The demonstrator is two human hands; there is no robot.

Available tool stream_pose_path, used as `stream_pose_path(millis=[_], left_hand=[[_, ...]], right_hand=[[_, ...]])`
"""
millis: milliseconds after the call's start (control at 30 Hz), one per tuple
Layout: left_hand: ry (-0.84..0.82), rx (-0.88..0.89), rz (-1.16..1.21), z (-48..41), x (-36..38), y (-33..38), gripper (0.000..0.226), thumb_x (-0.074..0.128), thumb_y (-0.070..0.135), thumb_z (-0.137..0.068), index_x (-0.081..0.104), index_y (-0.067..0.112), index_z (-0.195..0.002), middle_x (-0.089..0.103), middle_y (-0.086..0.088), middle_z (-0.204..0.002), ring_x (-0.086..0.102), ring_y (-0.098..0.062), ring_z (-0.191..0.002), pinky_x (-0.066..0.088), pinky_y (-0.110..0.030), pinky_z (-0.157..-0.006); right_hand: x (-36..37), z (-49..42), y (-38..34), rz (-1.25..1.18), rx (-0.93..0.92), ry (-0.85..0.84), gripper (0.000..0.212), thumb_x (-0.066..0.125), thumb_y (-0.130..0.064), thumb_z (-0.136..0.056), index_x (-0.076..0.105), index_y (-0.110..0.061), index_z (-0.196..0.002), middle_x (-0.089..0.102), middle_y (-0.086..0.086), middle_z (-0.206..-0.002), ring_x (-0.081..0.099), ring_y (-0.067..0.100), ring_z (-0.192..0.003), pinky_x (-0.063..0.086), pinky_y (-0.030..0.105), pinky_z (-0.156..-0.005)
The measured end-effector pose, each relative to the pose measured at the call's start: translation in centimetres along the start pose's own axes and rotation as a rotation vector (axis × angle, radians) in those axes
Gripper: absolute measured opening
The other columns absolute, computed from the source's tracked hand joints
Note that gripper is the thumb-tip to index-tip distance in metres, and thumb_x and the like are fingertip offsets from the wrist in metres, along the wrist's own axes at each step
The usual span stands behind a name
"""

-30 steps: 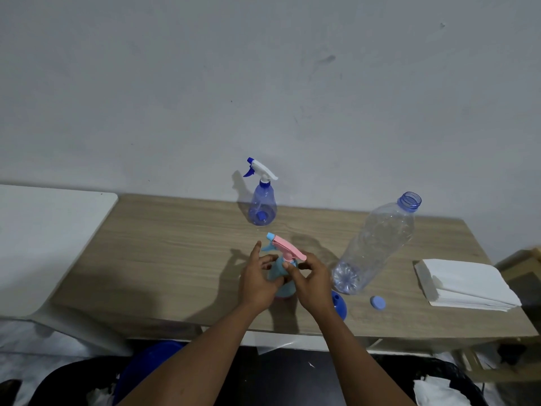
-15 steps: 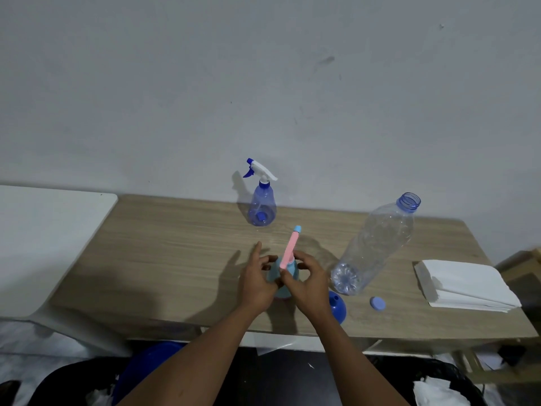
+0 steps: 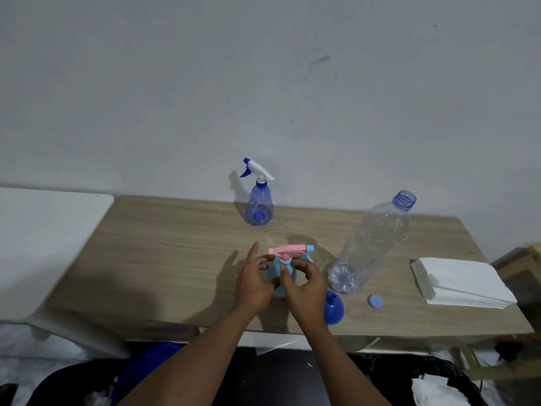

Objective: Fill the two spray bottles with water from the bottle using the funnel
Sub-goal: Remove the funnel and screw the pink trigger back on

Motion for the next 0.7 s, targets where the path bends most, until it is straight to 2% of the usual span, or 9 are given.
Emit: stream_pose_path(millis=[100, 167, 267, 367, 433, 500, 633, 700], left_hand=[[0.005, 0.012, -0.002, 0.1, 0.0, 0.0, 0.099, 0.082, 0.006, -0.075, 0.025, 0.029, -0.153, 0.066, 0.005, -0.116, 0.064, -0.016, -0.11, 0.057, -0.034, -0.087], [0.006, 0.019, 0.002, 0.1, -0.1, 0.1, 0.097, 0.08, 0.005, -0.076, 0.026, 0.027, -0.153, 0.066, 0.011, -0.112, 0.065, -0.013, -0.107, 0.057, -0.033, -0.086], [0.002, 0.019, -0.013, 0.0, -0.2, -0.1, 0.104, 0.086, 0.008, -0.069, 0.028, 0.027, -0.152, 0.066, 0.017, -0.105, 0.065, -0.008, -0.102, 0.057, -0.033, -0.087], [-0.011, -0.006, -0.008, -0.4, -0.3, -0.6, 0.107, 0.088, 0.009, -0.068, 0.026, 0.032, -0.152, 0.067, 0.011, -0.109, 0.065, -0.009, -0.102, 0.058, -0.031, -0.083], [-0.011, -0.014, -0.018, -0.4, -0.4, -0.6, 0.104, 0.087, 0.011, -0.069, 0.027, 0.035, -0.151, 0.066, 0.007, -0.112, 0.065, -0.01, -0.102, 0.058, -0.03, -0.081], [-0.008, -0.014, 0.015, -0.6, -0.4, -0.8, 0.103, 0.086, 0.013, -0.065, 0.031, 0.036, -0.149, 0.068, 0.005, -0.109, 0.067, -0.014, -0.099, 0.059, -0.038, -0.082], [-0.055, 0.004, -0.086, -1.0, -0.6, -0.1, 0.083, 0.083, 0.008, -0.064, 0.05, 0.042, -0.132, 0.068, 0.014, -0.103, 0.066, -0.006, -0.091, 0.06, -0.036, -0.077], [-0.087, 0.022, -0.161, -1.3, -0.7, 0.1, 0.061, 0.084, 0.018, -0.06, 0.065, 0.039, -0.114, 0.071, 0.014, -0.096, 0.067, -0.007, -0.086, 0.059, -0.037, -0.077]], right_hand=[[0.7, 0.0, -0.1, 0.053, -0.052, -0.049, 0.034, 0.069, -0.028, -0.091, 0.062, -0.021, -0.123, 0.063, -0.01, -0.118, 0.057, 0.002, -0.112, 0.046, 0.019, -0.094], [1.5, -0.4, -0.1, 0.092, -0.039, -0.055, 0.03, 0.066, -0.027, -0.093, 0.062, -0.02, -0.122, 0.057, -0.005, -0.119, 0.052, 0.008, -0.114, 0.044, 0.026, -0.097], [1.8, -0.9, -0.1, 0.081, 0.036, 0.038, 0.03, 0.073, -0.027, -0.087, 0.065, -0.02, -0.115, 0.064, -0.004, -0.114, 0.058, 0.009, -0.107, 0.05, 0.032, -0.094], [1.4, -1.0, -0.2, 0.051, 0.061, 0.05, 0.033, 0.079, -0.031, -0.082, 0.066, -0.021, -0.111, 0.068, -0.008, -0.106, 0.061, 0.003, -0.1, 0.052, 0.023, -0.087], [1.3, -0.7, -0.2, 0.042, -0.004, 0.003, 0.032, 0.07, -0.041, -0.086, 0.066, -0.025, -0.113, 0.068, -0.01, -0.109, 0.061, 0.004, -0.105, 0.05, 0.021, -0.089], [1.4, -0.6, 0.0, 0.061, -0.039, -0.025, 0.031, 0.061, -0.045, -0.091, 0.066, -0.026, -0.116, 0.067, -0.011, -0.114, 0.059, 0.004, -0.111, 0.048, 0.027, -0.094], [1.2, -1.1, 0.5, 0.054, 0.043, 0.049, 0.032, 0.073, -0.036, -0.086, 0.068, -0.02, -0.113, 0.071, -0.009, -0.106, 0.063, 0.003, -0.102, 0.053, 0.031, -0.092], [1.1, -1.2, 0.3, 0.043, 0.034, 0.039, 0.034, 0.076, -0.034, -0.084, 0.068, -0.02, -0.113, 0.07, -0.01, -0.105, 0.063, 0.002, -0.101, 0.052, 0.027, -0.09]])
Point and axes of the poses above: each hand's wrist, its own z-axis away from the middle knuckle, its own x-axis out of the palm, y = z × x, the point moved 3 cm from there along -z, towards the middle knuckle
